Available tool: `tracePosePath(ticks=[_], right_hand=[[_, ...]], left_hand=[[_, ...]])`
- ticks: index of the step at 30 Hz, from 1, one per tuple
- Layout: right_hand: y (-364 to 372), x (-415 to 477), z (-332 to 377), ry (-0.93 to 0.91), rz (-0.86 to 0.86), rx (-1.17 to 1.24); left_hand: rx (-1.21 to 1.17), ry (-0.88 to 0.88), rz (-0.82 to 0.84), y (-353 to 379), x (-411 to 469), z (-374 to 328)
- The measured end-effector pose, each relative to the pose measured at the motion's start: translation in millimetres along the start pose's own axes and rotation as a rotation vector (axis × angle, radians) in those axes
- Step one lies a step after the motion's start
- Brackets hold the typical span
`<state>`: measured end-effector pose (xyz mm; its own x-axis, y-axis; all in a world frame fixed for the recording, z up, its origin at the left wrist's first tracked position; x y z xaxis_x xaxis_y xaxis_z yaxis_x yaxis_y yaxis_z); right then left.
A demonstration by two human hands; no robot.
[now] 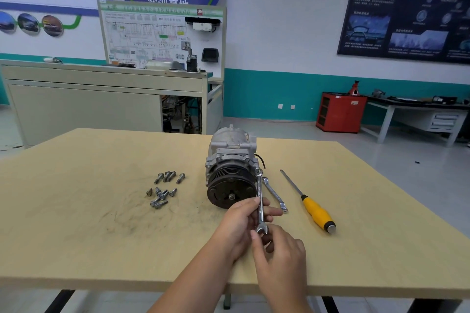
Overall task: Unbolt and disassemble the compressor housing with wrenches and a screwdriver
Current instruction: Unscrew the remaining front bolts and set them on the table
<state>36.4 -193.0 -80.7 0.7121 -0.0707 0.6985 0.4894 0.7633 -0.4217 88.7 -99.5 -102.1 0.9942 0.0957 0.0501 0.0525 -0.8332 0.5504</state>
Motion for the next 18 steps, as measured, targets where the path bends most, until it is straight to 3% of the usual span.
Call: tracePosePath(ticks=[5,10,18], right_hand=[[-0.9,-1.3,5.4,-0.06,-0.007,-0.086],[-1.9,-2.2,6.8,-0.087,-0.015,-0.148],[-2.4,-2.8,2.6,-0.084,-0.007,-0.102]], left_hand=[[0.049,-0.001,0.002,-0.9,2.1,2.5],[0.244,0.038,0.008,-3.0,3.4,3.6],[0.25,0.047,-0.039,-12.7,6.9,5.8]])
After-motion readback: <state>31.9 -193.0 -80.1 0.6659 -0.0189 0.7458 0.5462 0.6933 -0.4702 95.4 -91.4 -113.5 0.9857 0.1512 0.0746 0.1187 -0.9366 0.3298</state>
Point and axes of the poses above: each hand's wrist, its own x-axis towards the middle knuckle, its own y-axis out of the palm, z = x × y, the point moved 8 cm from there along x, towards the middle knuckle, and after that the axes turned 8 degrees about y, right-handed, at the moved point
